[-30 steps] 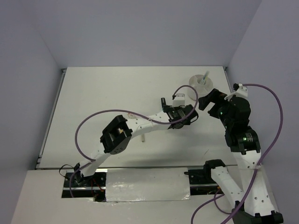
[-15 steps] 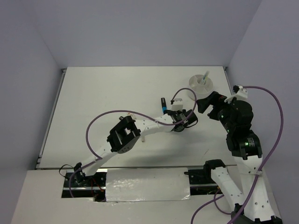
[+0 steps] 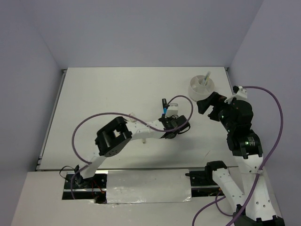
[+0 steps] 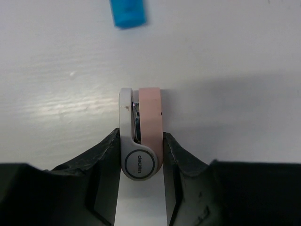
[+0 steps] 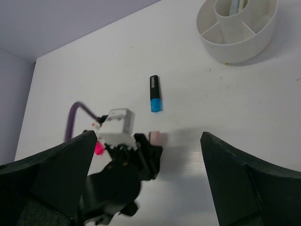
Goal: Sort the stationery into containers
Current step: Pick up the stapler from the center of the board.
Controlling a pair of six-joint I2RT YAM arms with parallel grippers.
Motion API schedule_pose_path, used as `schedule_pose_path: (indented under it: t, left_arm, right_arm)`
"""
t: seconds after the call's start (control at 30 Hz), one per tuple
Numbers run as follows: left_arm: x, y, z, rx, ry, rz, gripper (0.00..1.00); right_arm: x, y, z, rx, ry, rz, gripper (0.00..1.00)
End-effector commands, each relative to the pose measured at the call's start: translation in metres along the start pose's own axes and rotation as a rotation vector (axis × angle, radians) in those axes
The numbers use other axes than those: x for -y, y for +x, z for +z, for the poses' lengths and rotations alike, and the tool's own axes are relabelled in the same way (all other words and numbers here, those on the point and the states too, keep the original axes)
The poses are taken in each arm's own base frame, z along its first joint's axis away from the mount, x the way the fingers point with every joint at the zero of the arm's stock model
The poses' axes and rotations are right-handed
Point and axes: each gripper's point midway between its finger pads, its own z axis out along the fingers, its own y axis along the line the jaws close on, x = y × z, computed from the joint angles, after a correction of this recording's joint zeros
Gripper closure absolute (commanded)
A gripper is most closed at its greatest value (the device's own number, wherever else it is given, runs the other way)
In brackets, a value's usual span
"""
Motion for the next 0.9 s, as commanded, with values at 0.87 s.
schedule_pose_path:
  t: [0.87]
  left_arm:
    - [-0.033,-0.134,-0.288,0.813,1.032,0.170,1.00]
  right_arm:
    - [-0.127,0.058,-0.002,-0.237,-0.412,0.180,0.10]
